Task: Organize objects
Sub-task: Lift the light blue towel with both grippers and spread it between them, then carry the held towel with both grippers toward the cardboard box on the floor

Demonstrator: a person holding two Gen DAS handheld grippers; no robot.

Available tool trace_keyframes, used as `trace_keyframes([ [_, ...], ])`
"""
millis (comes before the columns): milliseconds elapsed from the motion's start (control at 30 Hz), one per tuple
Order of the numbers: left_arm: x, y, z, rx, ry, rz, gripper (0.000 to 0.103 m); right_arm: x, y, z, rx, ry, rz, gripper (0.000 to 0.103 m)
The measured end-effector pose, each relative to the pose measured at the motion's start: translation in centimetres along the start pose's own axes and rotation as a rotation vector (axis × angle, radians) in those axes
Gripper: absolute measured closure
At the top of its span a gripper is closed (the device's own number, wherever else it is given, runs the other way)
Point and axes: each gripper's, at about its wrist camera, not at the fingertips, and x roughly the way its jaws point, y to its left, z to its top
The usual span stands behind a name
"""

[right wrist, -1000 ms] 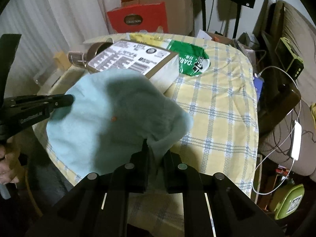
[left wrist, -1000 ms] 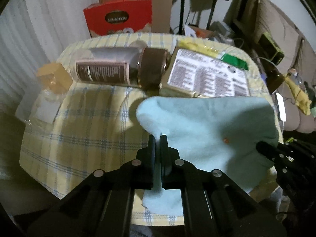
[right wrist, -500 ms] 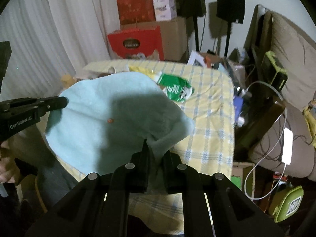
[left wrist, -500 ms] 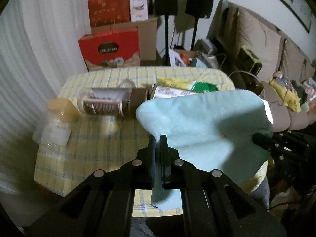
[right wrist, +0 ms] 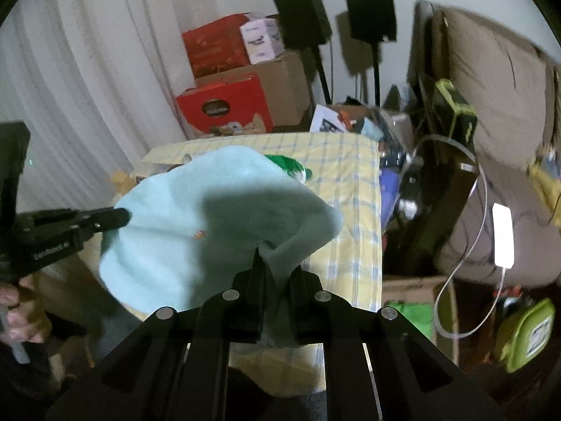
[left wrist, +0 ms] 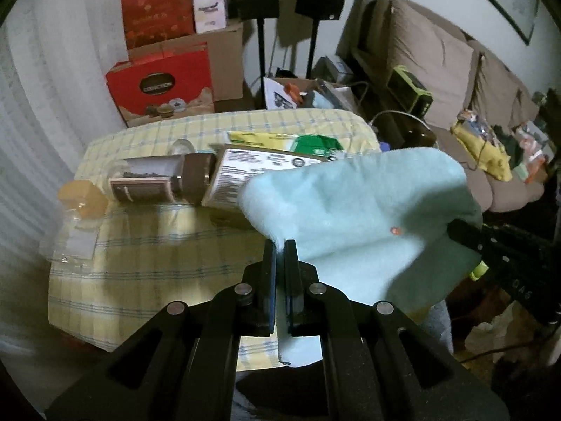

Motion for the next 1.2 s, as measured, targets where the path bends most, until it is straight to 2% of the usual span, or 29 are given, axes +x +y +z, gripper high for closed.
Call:
trace_keyframes([
  [233, 0.5, -3.2, 0.1, 0.064, 0.022, -0.039, 0.099, -1.2, -2.4, -2.2, 0.033, 0.007, -0.028, 0.094],
  [500, 2.7, -7.4, 0.1, 0.127, 0.061, -0.060, 0.099, -1.8, -6.0, -5.3, 0.132, 0.028, -0.050, 0.094],
  [933, 6.2, -14.2, 2.0, 0.223, 0.069, -0.100, 0.099, -2.3, -11.4, -6.9, 0.240, 0.020, -0.109, 0.094],
  [1200, 9.4, -18.9, 2.4, 0.273, 0.110, -0.121, 0.099, -3.3, -15.6, -8.7, 0.323, 0.014, -0.148, 0.093],
])
